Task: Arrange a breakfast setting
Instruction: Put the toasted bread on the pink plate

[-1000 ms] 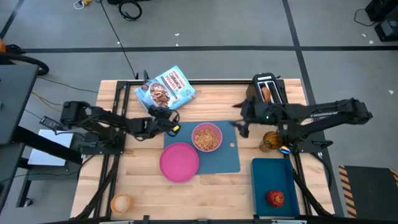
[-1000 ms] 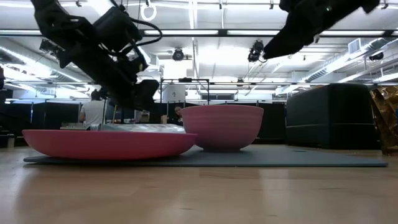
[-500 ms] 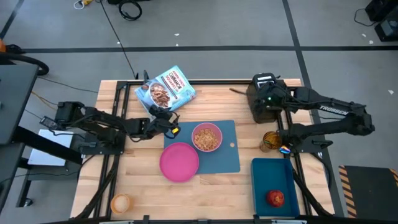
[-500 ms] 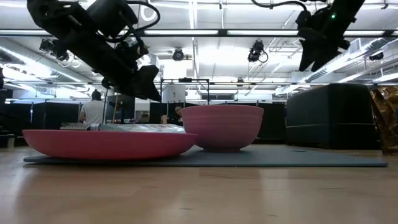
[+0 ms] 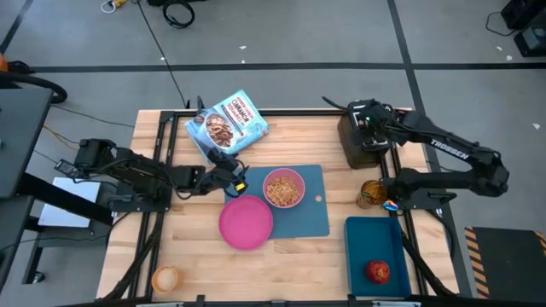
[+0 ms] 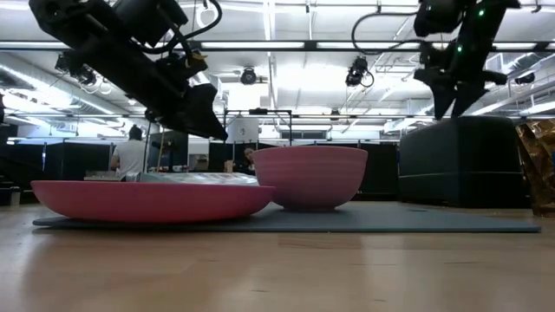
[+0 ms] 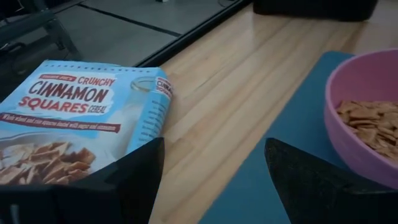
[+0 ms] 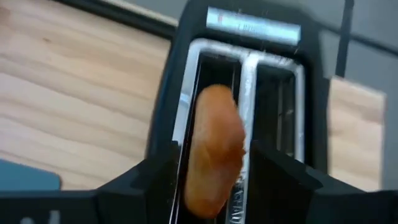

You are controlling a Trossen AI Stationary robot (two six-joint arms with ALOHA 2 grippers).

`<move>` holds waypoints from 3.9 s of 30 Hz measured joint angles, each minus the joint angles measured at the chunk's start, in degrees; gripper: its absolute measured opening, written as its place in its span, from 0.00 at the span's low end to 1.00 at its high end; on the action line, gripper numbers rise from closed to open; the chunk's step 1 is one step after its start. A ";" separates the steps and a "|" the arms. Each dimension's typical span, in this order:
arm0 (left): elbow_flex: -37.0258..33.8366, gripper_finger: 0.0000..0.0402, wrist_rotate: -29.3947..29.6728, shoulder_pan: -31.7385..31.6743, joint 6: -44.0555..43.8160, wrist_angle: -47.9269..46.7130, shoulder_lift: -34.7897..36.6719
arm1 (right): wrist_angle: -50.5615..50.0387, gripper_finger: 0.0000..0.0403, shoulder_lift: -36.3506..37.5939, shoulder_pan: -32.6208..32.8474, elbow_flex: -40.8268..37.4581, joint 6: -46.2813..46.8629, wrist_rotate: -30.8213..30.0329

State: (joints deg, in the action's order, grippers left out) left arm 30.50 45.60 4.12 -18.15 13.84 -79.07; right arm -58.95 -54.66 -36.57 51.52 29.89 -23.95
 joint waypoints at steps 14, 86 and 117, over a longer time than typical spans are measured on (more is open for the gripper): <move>-0.02 0.71 1.05 0.65 -1.04 -0.53 0.00 | 3.23 0.46 -0.16 -3.36 -2.18 0.13 6.00; -0.02 0.71 -15.50 6.51 4.61 -31.17 37.88 | 64.90 0.22 -61.15 60.97 28.40 -74.00 -4.84; -0.02 0.71 -19.74 25.15 0.77 -22.62 37.79 | 59.99 0.27 -69.97 58.46 30.46 -73.50 -2.06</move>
State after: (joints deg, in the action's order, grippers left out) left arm 30.48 25.87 29.28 -17.38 -8.78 -41.28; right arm 1.04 -124.64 21.89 81.97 -43.61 -26.01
